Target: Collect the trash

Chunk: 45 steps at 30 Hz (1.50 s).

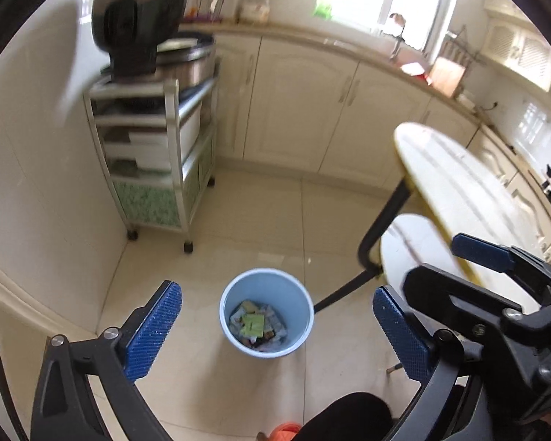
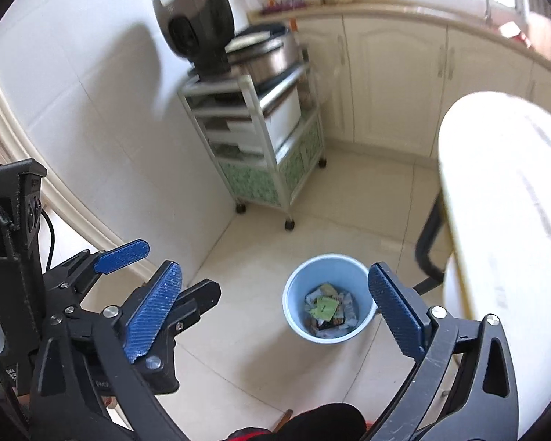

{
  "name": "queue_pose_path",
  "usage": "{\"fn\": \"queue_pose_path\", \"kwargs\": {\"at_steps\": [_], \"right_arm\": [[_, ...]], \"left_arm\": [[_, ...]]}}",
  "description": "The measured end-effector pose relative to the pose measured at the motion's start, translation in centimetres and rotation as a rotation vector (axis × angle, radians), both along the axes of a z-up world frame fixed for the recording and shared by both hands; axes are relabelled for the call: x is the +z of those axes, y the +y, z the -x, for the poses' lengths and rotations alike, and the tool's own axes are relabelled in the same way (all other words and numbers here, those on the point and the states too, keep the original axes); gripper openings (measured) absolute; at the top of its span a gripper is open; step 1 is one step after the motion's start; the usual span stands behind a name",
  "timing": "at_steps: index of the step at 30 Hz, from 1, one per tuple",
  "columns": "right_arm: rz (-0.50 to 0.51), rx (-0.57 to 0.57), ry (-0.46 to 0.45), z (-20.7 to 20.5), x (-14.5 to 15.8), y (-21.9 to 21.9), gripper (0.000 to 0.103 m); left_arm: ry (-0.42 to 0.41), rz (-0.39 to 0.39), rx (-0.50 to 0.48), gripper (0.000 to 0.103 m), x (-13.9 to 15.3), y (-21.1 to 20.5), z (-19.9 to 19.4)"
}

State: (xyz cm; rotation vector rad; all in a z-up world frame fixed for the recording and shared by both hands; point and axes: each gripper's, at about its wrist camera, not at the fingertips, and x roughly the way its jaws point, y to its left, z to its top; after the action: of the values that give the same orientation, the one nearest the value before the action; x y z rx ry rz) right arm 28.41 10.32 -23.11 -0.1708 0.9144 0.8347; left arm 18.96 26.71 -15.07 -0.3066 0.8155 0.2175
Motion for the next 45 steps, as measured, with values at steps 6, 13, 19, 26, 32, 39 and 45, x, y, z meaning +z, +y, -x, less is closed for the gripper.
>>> {"fn": "queue_pose_path", "kwargs": {"at_steps": [6, 13, 19, 26, 32, 39, 45], "right_arm": [[-0.038, -0.070, -0.106, 3.1, 5.0, -5.8, 0.103], [-0.033, -0.263, -0.246, 5.8, 10.0, -14.9, 0.103], [-0.035, -0.423, -0.348, 9.1, 13.5, -21.8, 0.103], [-0.046, -0.533, -0.492, 15.1, 17.8, -27.3, 0.103], [-0.055, -0.603, -0.621, 19.8, 21.3, -30.6, 0.103], [-0.080, -0.634, -0.733, 23.8, 23.7, -31.9, 0.103], [-0.102, -0.616, -0.756, 24.5, 23.8, -31.5, 0.103]], "left_arm": [[-0.083, -0.077, -0.024, 0.102, 4.3, -5.6, 4.3], [-0.201, -0.134, -0.109, 0.102, 8.6, -13.3, 8.8], [-0.342, -0.181, -0.185, 0.102, 12.6, -19.4, 14.2], [-0.532, -0.253, -0.226, 0.102, 16.1, -24.4, 22.7], [-0.669, -0.265, -0.253, 0.102, 18.4, -27.1, 30.1], [-0.732, -0.299, -0.245, 0.102, 18.3, -27.8, 35.0], [-0.750, -0.309, -0.230, 0.102, 15.5, -26.6, 34.0]]}}
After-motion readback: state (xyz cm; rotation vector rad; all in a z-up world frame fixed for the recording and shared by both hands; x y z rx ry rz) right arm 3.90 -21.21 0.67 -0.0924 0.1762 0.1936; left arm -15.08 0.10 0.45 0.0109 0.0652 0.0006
